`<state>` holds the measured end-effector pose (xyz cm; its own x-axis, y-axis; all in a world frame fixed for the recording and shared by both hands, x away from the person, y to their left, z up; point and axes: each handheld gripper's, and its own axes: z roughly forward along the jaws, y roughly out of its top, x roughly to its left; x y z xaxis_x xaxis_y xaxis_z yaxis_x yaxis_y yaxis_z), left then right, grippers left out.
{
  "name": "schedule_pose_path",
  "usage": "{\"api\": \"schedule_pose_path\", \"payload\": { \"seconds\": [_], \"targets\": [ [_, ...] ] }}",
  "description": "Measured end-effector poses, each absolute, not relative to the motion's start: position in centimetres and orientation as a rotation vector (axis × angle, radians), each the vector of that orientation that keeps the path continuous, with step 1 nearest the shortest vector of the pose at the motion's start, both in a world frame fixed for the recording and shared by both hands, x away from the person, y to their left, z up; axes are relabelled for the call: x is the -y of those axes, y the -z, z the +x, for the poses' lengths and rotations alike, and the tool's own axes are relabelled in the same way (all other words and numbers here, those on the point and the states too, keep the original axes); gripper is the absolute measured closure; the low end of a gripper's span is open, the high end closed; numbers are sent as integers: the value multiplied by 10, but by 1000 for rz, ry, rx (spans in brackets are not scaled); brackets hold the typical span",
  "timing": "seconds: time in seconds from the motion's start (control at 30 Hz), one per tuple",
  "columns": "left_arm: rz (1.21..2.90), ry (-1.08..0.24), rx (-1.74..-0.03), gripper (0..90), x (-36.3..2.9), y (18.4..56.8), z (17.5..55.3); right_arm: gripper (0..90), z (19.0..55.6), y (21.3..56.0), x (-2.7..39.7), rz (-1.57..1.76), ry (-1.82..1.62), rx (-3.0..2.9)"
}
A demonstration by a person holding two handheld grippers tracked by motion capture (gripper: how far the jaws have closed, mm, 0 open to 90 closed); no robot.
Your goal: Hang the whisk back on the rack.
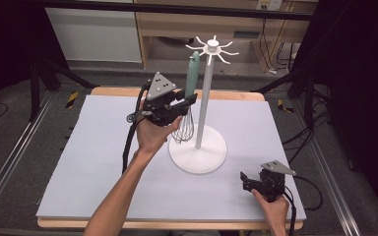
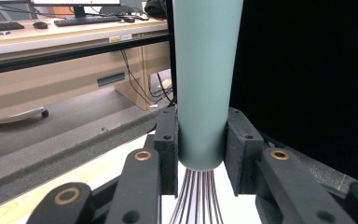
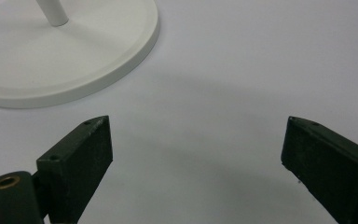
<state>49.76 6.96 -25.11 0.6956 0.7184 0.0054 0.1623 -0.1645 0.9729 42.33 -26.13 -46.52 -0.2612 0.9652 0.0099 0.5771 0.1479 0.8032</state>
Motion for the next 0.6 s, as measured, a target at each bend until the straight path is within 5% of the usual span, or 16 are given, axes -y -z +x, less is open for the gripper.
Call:
{"api": "schedule_pose_path", "payload": {
  "seconds": [0.6],
  "targets": [
    [1690, -572, -715, 681, -66, 252, 502, 93, 424, 466, 260, 1468, -964, -1916]
  ]
}}
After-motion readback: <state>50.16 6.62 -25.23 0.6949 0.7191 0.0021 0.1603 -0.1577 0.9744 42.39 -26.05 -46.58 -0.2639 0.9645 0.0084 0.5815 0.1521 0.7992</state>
